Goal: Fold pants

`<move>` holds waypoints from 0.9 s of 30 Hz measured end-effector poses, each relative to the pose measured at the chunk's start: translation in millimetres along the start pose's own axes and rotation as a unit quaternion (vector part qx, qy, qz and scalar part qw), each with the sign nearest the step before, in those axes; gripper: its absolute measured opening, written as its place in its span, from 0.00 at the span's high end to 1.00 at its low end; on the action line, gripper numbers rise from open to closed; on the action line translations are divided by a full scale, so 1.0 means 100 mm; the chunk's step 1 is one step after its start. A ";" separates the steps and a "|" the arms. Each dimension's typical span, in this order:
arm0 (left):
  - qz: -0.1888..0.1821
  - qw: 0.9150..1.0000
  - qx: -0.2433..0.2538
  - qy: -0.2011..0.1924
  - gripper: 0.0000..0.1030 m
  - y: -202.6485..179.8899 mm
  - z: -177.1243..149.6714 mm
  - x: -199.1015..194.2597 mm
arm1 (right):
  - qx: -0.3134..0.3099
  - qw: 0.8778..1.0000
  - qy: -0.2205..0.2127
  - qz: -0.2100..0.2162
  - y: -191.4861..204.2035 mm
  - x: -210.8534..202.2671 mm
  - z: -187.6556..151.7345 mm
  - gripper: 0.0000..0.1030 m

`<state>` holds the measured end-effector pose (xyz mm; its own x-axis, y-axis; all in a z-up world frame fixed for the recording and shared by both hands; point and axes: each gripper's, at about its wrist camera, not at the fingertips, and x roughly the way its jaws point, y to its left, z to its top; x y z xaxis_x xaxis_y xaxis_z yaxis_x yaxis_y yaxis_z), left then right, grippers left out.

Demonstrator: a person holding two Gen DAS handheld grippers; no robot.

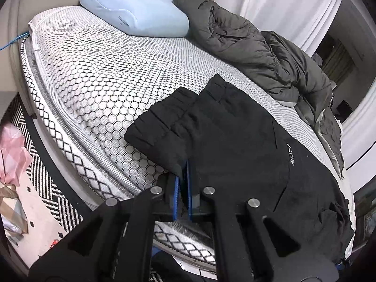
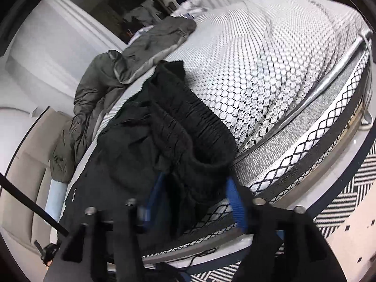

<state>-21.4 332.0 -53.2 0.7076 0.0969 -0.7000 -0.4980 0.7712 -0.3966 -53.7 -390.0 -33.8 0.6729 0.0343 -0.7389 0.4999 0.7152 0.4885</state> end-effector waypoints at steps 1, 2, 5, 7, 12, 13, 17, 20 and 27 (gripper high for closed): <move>-0.001 1.000 0.000 0.003 0.99 0.00 0.02 0.04 | 0.006 1.000 0.007 -0.002 -0.01 0.06 0.03 0.47; -0.001 1.000 0.000 0.004 0.98 -0.01 0.04 0.08 | 0.017 1.000 0.007 -0.001 -0.02 0.13 0.07 0.58; -0.002 1.000 0.001 -0.003 0.99 -0.02 0.08 0.06 | 0.004 1.000 -0.005 -0.004 0.02 0.12 0.13 0.88; -0.012 1.000 0.004 -0.017 0.99 0.00 0.09 -0.05 | -0.020 0.999 -0.026 0.004 0.09 -0.06 0.12 0.90; -0.018 1.000 -0.013 -0.001 1.00 0.12 0.07 -0.01 | -0.022 0.999 -0.042 0.006 0.00 -0.33 0.09 0.91; -0.021 1.000 -0.014 -0.006 1.00 0.11 0.08 -0.04 | -0.016 0.999 -0.041 0.013 -0.01 -0.33 0.10 0.91; -0.046 0.998 -0.013 -0.028 1.00 0.00 0.28 -0.25 | -0.024 0.996 -0.071 0.048 0.19 -0.51 0.29 0.91; -0.059 0.997 -0.004 -0.046 1.00 -0.18 0.57 -0.36 | -0.040 0.992 -0.100 0.070 0.45 -0.64 0.57 0.91; -0.049 0.998 0.010 -0.049 1.00 -0.77 1.37 -0.01 | -0.074 0.985 -0.142 0.064 1.25 -0.36 1.56 0.91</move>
<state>85.1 358.7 59.5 0.7988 0.0805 -0.5962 -0.4143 0.7921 -0.4482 69.7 -411.2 126.4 0.8615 -0.0511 -0.5051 0.3299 0.8127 0.4804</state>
